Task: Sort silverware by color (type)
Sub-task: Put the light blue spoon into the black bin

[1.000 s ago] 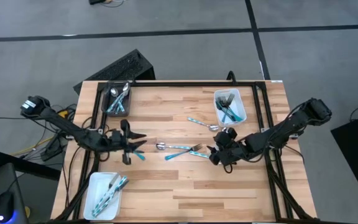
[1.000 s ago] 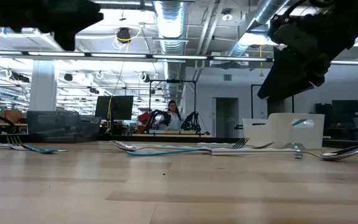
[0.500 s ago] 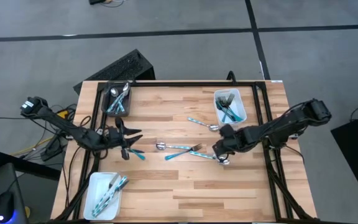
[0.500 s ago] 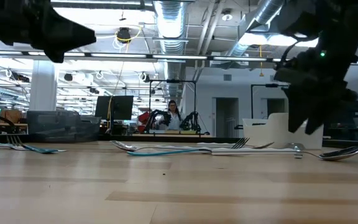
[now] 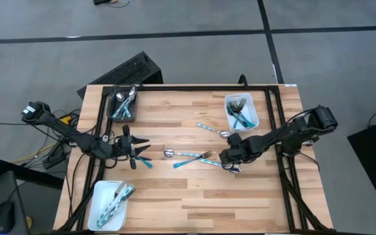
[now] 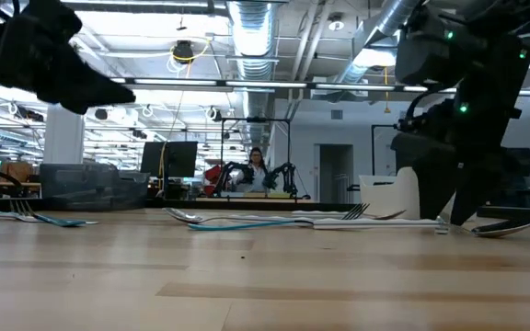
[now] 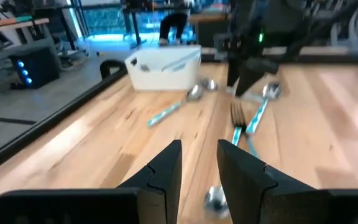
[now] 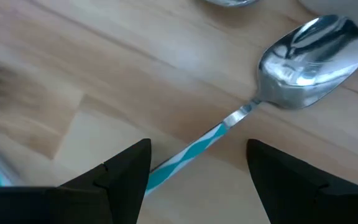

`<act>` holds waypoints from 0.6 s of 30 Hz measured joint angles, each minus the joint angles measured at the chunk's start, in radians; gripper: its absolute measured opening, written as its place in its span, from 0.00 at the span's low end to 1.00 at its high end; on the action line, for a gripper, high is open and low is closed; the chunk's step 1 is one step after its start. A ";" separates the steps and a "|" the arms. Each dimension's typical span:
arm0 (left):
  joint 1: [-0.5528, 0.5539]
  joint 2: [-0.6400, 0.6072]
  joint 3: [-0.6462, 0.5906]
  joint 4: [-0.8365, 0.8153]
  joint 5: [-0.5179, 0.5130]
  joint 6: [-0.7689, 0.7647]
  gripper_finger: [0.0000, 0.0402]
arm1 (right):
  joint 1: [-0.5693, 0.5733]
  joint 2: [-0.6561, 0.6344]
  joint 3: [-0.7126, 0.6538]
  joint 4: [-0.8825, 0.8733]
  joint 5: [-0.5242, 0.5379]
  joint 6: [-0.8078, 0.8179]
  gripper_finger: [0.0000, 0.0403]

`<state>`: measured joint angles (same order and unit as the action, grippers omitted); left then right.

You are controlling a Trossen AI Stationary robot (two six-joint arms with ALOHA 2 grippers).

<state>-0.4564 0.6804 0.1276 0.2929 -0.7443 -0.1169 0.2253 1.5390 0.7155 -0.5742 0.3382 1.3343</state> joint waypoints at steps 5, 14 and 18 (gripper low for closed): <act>0.000 0.000 0.000 -0.098 0.002 -0.043 0.23 | 0.000 0.006 0.000 0.004 0.003 0.001 0.72; 0.000 0.000 0.000 -0.132 0.003 -0.072 0.23 | 0.001 -0.015 0.000 0.007 0.004 -0.023 0.72; 0.000 0.000 0.000 -0.131 0.003 -0.072 0.23 | 0.002 -0.015 0.000 0.009 0.005 -0.023 0.72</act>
<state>-0.4564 0.6804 0.1276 0.1616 -0.7410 -0.1894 0.2276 1.5242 0.7155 -0.5651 0.3428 1.3117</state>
